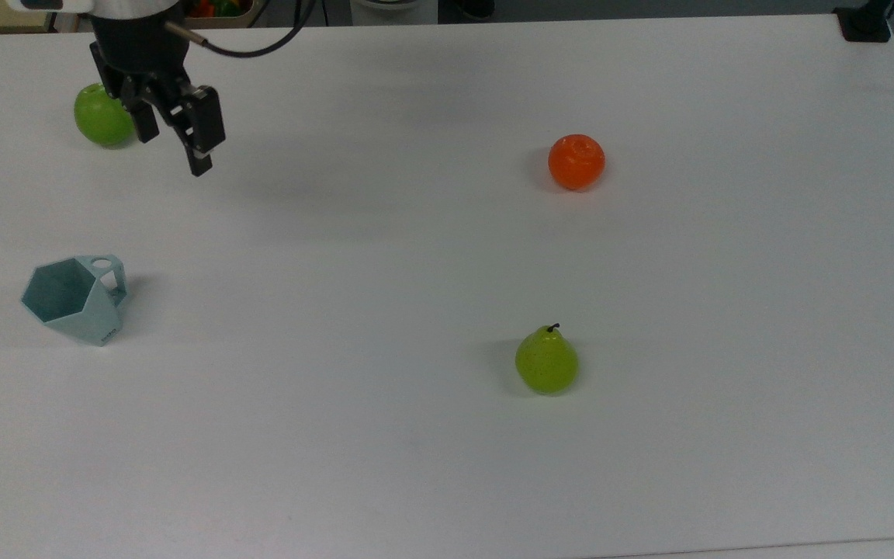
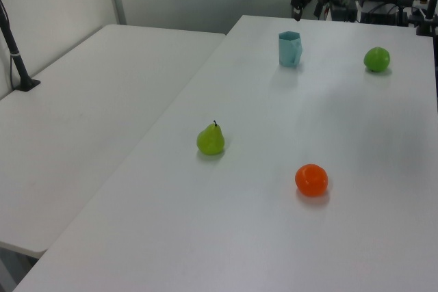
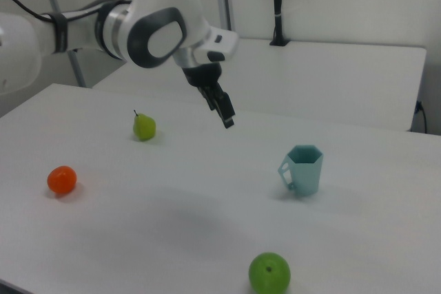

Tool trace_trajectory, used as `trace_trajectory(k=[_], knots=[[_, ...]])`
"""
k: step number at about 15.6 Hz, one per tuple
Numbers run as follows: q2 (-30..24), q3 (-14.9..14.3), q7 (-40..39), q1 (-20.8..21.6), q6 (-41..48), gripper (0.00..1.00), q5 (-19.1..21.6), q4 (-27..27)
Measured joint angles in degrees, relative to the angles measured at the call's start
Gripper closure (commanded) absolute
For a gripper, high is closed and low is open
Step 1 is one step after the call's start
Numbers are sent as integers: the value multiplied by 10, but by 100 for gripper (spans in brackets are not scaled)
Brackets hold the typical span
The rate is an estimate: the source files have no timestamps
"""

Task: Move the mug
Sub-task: 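Move the gripper down toward the teal mug's rim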

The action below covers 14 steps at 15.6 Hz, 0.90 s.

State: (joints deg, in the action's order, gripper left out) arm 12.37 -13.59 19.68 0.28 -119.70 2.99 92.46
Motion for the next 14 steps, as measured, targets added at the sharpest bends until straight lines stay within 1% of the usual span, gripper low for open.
trace_trajectory(k=[2, 5, 11, 14], knots=[[21, -9, 10, -7, -25, 19, 0, 0], [56, -13, 14, -20, -71, 19, 0, 1], [113, -14, 14, -51, -141, 19, 0, 1], [133, -14, 14, -57, -160, 19, 0, 1]])
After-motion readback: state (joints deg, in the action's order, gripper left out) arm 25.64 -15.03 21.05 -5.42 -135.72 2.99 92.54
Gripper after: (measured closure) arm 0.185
